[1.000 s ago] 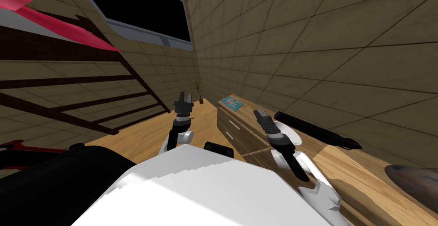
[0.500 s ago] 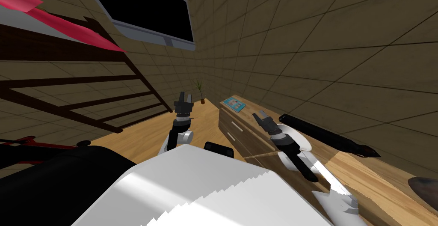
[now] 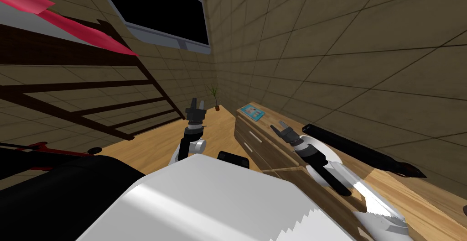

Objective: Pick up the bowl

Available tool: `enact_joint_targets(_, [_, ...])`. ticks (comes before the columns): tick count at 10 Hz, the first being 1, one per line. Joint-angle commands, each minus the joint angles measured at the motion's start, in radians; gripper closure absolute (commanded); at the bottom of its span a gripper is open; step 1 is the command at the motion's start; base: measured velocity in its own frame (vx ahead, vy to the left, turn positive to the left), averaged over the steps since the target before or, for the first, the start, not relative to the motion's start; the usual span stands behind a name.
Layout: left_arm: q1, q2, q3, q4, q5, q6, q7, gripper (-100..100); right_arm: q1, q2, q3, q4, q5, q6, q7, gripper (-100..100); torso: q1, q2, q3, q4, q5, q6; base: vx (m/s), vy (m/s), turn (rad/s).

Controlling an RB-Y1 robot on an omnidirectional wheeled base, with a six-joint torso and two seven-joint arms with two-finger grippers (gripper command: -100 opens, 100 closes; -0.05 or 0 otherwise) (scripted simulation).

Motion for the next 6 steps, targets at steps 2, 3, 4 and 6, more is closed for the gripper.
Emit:
enact_joint_targets(2, [0.0,0.0,0.0,0.0,0.0,0.0,0.0,0,0.033,-0.08,-0.02,0.048,0.023,-0.008,0.012,-100,0.0,0.0,0.0,0.0,0.0,0.0,0.025,0.051,0.027])
enact_joint_targets(3, [0.0,0.0,0.0,0.0,0.0,0.0,0.0,0,0.033,-0.109,-0.02,0.048,0.023,-0.008,0.012,-100,0.001,0.0,0.0,0.0,0.0,0.0,0.022,0.043,0.017])
enact_joint_targets(4, [0.0,0.0,0.0,0.0,0.0,0.0,0.0,0,0.051,-0.139,-0.028,0.086,0.04,-0.012,0.02,-100,0.0,0.001,0.0,0.0,0.0,0.0,0.022,0.043,0.029])
enact_joint_targets(6, [0.0,0.0,0.0,0.0,0.0,0.0,0.0,0,0.072,-0.203,-0.035,0.125,0.056,-0.015,0.027,-100,-0.001,0.001,0.0,0.0,0.0,0.0,0.023,0.038,0.015])
